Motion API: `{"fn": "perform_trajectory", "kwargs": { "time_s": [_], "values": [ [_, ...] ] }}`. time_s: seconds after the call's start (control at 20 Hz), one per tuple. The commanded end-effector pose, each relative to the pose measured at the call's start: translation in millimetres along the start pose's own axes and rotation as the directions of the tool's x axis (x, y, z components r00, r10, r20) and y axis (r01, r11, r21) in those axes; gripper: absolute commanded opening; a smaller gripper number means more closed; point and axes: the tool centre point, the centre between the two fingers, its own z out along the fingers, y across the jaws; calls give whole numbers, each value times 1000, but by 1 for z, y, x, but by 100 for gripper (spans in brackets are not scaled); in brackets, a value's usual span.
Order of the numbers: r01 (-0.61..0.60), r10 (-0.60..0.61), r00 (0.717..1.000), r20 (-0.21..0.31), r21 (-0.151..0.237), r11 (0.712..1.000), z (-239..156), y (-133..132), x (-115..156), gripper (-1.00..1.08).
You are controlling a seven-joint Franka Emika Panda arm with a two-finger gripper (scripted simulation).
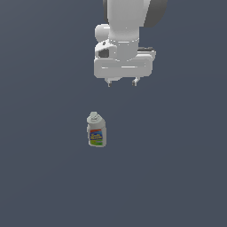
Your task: Pick up the object and move it to a goal position.
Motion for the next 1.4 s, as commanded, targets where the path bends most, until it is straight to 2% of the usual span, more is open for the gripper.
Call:
{"fn": "perform_trajectory", "kwargs": {
  "time_s": [0.0,0.4,0.7,1.35],
  "values": [
    [0,0,1000,0,0,1000,0,0,0,100],
    [-49,49,999,-1,14,999,-11,5,-3,100],
    [-44,44,999,-1,14,999,-10,5,-3,100],
    [106,-106,994,1,10,994,-7,15,9,100]
  ]
}}
